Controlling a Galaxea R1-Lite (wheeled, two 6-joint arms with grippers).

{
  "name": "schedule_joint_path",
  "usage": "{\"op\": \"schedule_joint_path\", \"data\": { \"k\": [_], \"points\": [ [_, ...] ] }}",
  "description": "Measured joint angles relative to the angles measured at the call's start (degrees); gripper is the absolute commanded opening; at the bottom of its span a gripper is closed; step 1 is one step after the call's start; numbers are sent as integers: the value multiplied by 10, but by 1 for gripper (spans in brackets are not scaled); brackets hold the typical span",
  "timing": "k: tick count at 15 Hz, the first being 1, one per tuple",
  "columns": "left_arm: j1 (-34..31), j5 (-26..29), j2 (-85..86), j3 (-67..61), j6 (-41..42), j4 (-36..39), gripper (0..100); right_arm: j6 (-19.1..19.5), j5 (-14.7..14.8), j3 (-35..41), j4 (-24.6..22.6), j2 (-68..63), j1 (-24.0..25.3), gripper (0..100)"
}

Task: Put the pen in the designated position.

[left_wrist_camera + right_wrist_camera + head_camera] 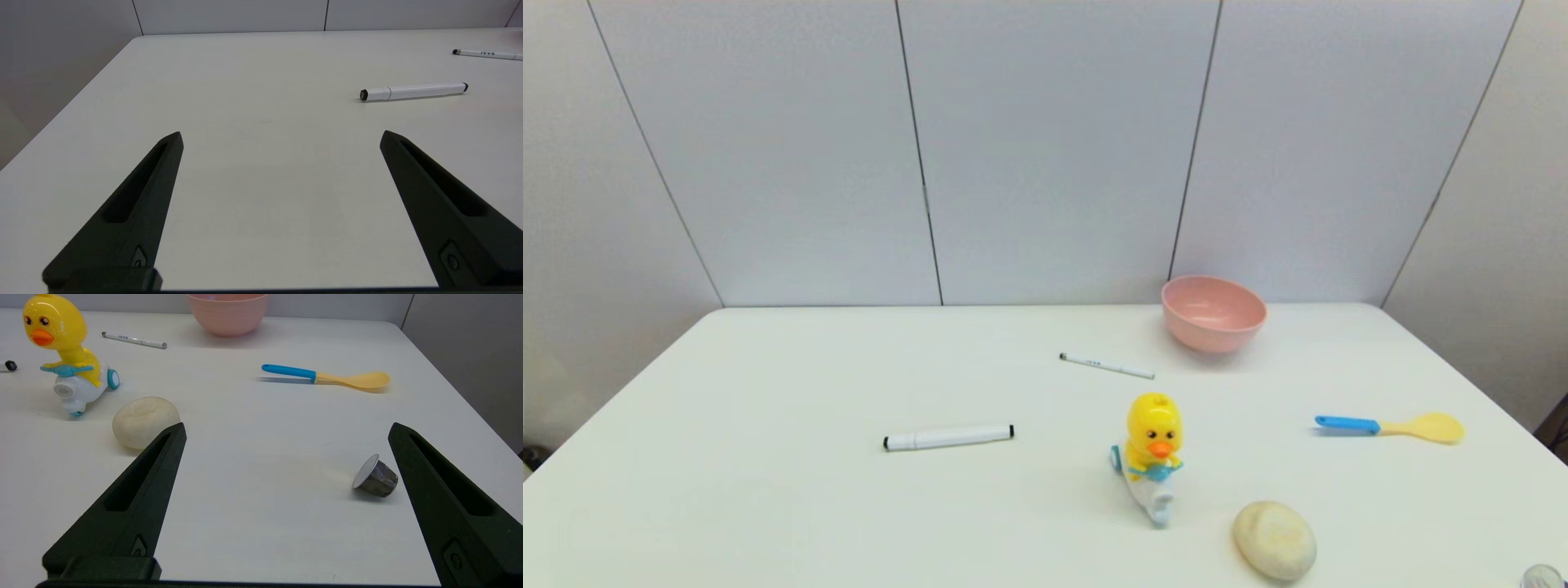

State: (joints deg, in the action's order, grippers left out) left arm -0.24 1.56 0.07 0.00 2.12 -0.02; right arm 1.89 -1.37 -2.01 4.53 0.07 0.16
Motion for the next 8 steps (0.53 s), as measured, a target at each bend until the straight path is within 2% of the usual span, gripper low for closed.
{"op": "schedule_joint_path", "data": {
  "k": [8],
  "points": [
    [0, 0, 0, 0, 0, 0, 100, -2, 0, -1, 1, 0, 0, 100]
  ]
}}
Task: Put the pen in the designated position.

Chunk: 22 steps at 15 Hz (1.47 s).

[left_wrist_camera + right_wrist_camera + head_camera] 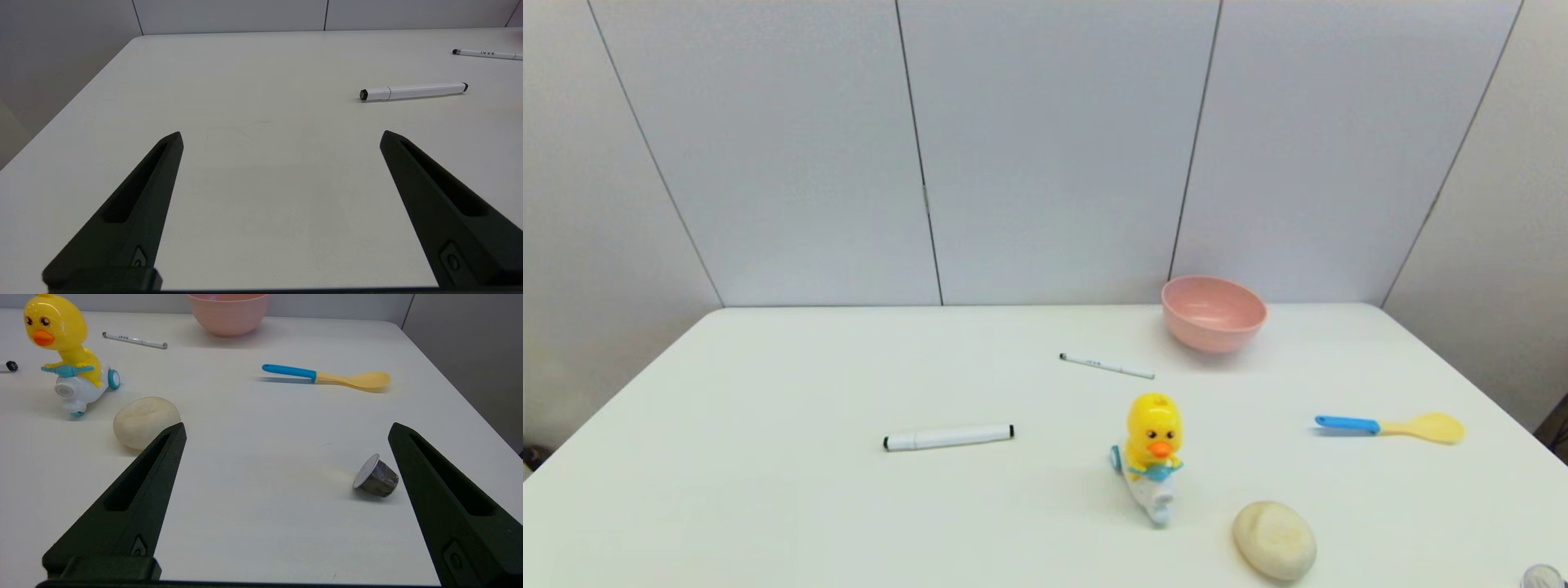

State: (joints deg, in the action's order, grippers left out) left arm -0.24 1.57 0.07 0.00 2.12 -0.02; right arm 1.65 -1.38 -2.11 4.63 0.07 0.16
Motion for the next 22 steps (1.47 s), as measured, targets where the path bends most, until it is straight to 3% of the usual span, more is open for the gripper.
{"op": "schedule_joint_path", "data": {
  "k": [19, 22],
  "points": [
    [0, -14, -2, 0, -33, -1, 100, 0, 0, 0, 0, 0, 0, 100],
    [0, -13, -46, 50, -27, -28, 100, 0, 0, 0, 0, 0, 0, 100]
  ]
}}
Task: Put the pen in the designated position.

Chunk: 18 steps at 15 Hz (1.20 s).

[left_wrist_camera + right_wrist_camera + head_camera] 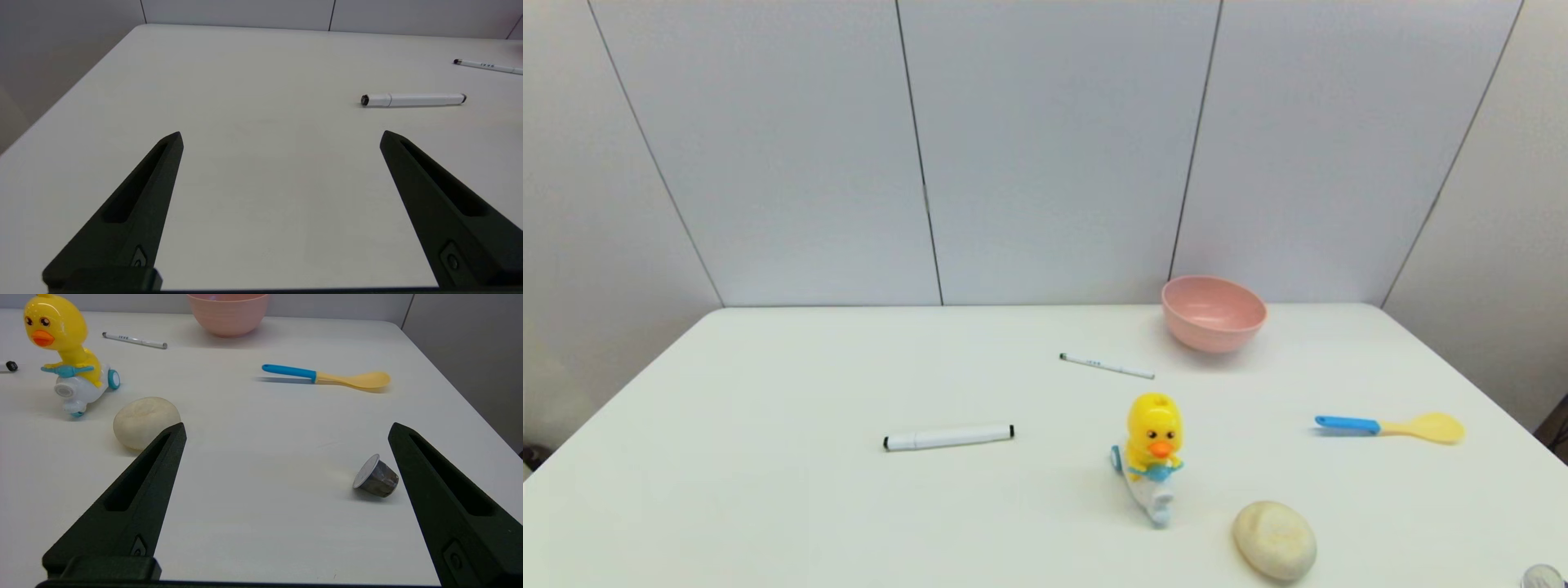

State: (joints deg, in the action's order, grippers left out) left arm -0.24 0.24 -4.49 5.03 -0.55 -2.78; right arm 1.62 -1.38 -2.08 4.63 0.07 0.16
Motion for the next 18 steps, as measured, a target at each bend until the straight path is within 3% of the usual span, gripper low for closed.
{"op": "schedule_joint_path", "data": {
  "k": [6, 14, 18],
  "points": [
    [35, -16, -237, 204, 75, -128, 100, 0, 0, 0, 0, 0, 0, 100],
    [125, -12, -613, 447, 229, -153, 100, 0, 0, 0, 0, 0, 0, 100],
    [147, 47, -777, 561, 279, -154, 100, 0, 0, 0, 0, 0, 0, 100]
  ]
}}
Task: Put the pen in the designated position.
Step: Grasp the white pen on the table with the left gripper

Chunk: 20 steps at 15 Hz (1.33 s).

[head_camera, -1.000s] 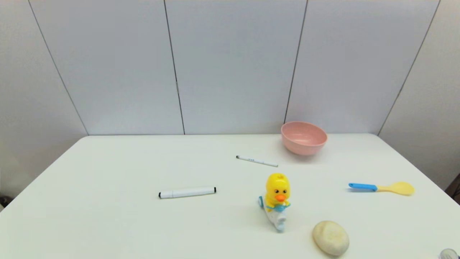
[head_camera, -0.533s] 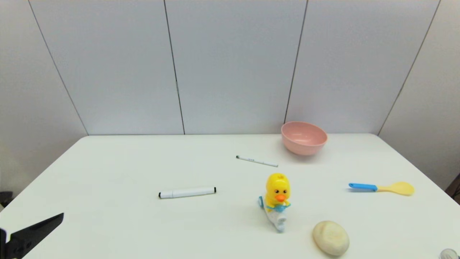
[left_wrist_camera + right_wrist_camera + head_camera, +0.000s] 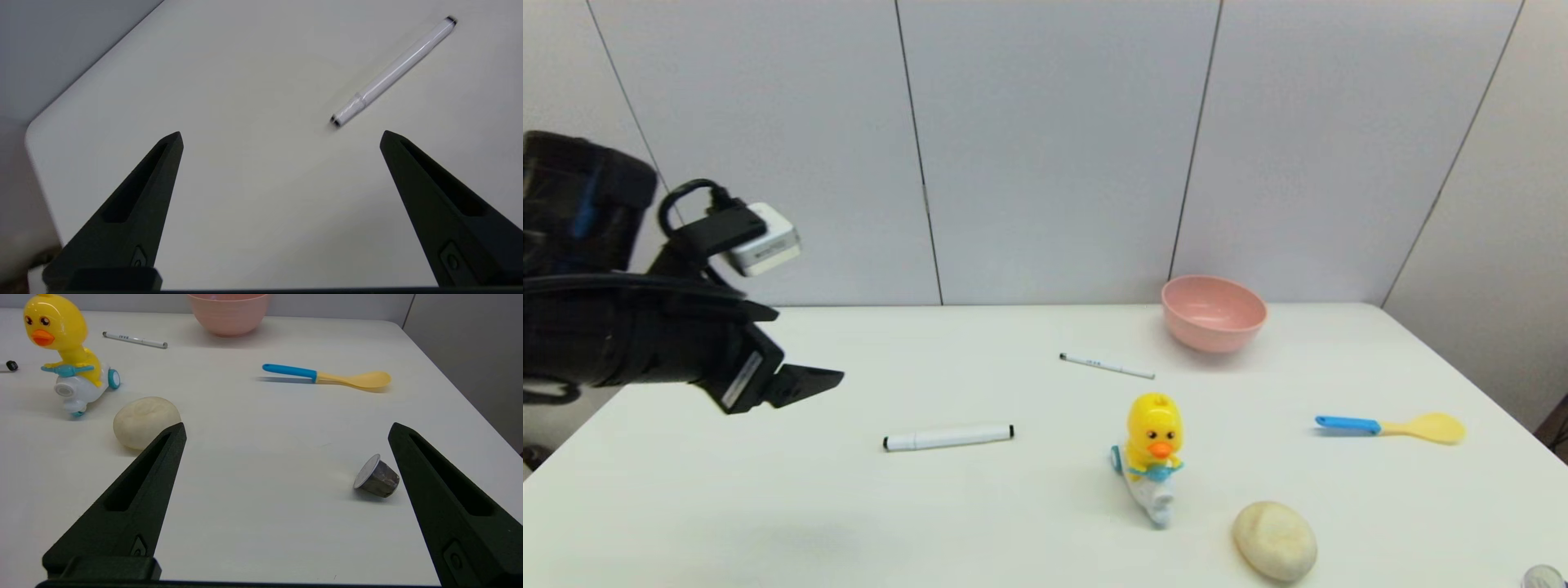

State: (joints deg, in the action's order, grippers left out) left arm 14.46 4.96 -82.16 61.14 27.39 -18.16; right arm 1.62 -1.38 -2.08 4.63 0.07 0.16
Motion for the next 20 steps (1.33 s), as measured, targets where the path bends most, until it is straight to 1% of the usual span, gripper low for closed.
{"op": "schedule_joint_path", "data": {
  "k": [4, 6, 8, 10, 13, 15, 17, 20],
  "points": [
    [5, 84, -172, 171, 70, -5, 100, 0, 0, 0, 0, 0, 0, 100],
    [6, 143, -243, 240, 106, -23, 100, 0, 0, 0, 0, 0, 0, 100],
    [5, 216, -306, 292, 143, -45, 100, 0, 0, 0, 0, 0, 0, 100],
    [6, 265, -353, 331, 170, -51, 100, 0, 0, 0, 0, 0, 0, 100],
    [15, 293, -410, 391, 207, -49, 100, 0, 0, 0, 0, 0, 0, 100],
    [19, 322, -447, 443, 235, -50, 100, 0, 0, 0, 0, 0, 0, 100],
    [22, 349, -484, 489, 244, -49, 100, 0, 0, 0, 0, 0, 0, 100],
    [32, 402, -532, 513, 244, -47, 100, 0, 0, 0, 0, 0, 0, 100]
  ]
}}
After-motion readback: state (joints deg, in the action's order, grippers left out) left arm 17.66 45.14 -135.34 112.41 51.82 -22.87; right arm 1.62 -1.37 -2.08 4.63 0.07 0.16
